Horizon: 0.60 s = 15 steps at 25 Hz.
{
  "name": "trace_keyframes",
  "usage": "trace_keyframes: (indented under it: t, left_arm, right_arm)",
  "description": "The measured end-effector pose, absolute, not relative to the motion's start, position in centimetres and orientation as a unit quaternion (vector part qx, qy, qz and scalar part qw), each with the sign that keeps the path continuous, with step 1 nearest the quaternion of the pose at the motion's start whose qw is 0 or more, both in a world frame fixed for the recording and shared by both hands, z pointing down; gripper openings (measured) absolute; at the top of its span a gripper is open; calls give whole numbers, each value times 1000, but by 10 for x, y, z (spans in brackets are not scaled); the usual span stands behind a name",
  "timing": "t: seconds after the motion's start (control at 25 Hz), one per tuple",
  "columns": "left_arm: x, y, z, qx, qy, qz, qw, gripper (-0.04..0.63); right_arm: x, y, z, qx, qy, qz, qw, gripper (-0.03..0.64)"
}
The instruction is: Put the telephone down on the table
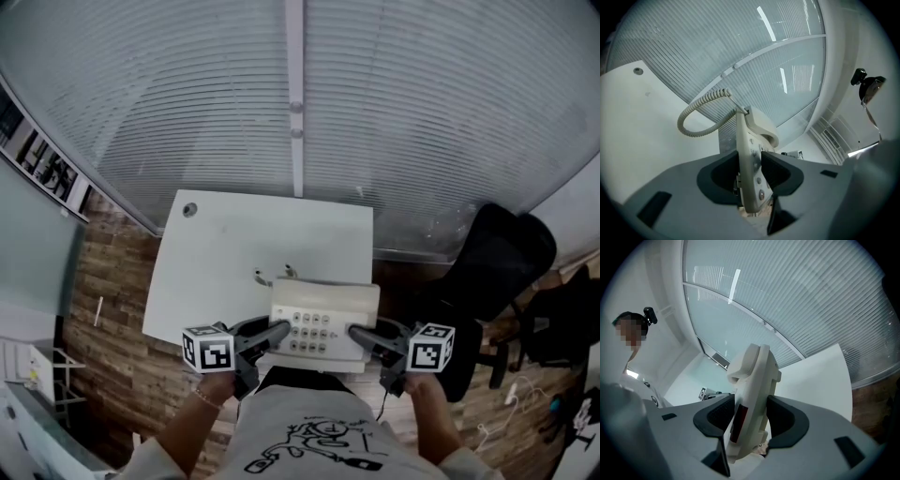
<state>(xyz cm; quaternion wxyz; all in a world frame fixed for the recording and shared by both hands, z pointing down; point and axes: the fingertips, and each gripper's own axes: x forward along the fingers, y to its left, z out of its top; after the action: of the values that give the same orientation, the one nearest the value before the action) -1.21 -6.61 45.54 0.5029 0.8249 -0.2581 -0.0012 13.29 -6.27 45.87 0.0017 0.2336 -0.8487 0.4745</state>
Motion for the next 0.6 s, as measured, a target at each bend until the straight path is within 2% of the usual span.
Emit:
trace_keyframes:
  t: [0.6]
  left_arm:
    - [-27,-93,461,831,-241,6,500,150]
  right_arm:
    - [119,-80,462,255,-840,479,-2,230]
